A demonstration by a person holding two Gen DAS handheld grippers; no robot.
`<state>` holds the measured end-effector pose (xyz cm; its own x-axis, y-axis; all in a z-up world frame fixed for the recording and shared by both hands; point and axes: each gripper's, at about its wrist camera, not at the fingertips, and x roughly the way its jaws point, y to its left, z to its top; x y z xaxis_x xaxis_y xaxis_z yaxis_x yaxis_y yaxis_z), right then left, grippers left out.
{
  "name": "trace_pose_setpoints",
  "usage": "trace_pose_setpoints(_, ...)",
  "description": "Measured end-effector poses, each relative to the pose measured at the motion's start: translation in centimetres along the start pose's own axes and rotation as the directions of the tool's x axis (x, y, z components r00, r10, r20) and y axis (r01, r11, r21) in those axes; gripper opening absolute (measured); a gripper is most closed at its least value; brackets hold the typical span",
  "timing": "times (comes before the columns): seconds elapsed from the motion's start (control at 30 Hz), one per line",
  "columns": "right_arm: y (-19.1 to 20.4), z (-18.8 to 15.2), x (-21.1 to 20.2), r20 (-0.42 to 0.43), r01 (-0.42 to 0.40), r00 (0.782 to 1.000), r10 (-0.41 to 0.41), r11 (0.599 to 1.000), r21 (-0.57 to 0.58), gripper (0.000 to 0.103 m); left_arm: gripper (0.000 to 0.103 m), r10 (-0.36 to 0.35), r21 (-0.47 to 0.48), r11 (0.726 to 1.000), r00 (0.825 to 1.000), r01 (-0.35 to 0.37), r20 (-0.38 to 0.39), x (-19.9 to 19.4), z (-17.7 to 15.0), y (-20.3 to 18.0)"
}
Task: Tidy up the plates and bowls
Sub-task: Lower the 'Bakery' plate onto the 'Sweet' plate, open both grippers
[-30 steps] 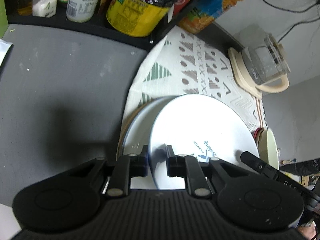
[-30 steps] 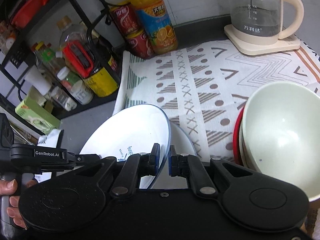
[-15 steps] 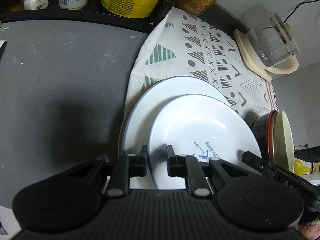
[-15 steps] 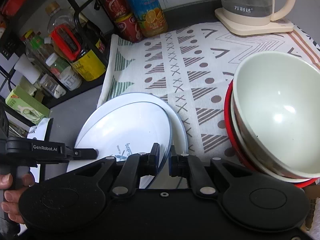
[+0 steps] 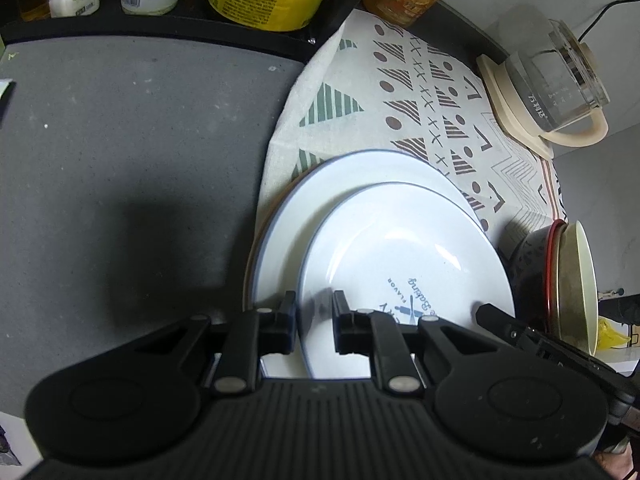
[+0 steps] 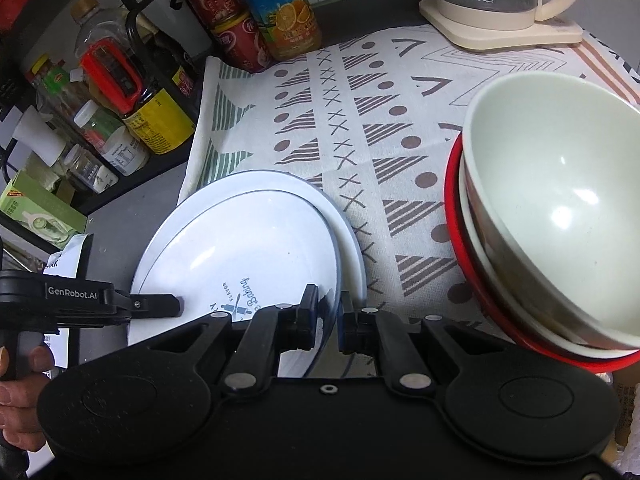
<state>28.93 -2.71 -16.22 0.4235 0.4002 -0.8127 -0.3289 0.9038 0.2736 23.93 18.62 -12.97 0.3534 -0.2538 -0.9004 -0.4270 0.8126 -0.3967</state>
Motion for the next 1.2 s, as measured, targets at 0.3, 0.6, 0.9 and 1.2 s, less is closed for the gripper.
trace_pose_setpoints(0.3,0.2,0.4,0.8,0.019,0.01,1.0,-0.01,1.0,-0.008,0.01,0.014,0.016,0.021,1.0,0.995,-0.018,0.096,-2.7,1.4,0.0)
trace_pose_setpoints(0.6,0.7,0.7,1.3,0.014,0.026,1.0,-0.025,0.999,-0.038,0.012,0.018,0.083,0.003,0.996,0.985,-0.084,0.149,-3.7,1.0,0.5)
trace_pose_setpoints(0.9,1.8,0.9,0.8,0.035,0.09,0.996,-0.086,0.989,-0.115,0.012,0.022,0.094,-0.033,0.995,0.989,-0.09,0.112,-2.6,0.2,1.5)
trace_pose_setpoints(1.2,1.5,1.4,-0.7,0.047,0.073,0.997,-0.068,0.99,-0.12,0.028,0.032,0.104,0.02,0.994,0.987,-0.108,0.124,-2.8,0.8,0.2)
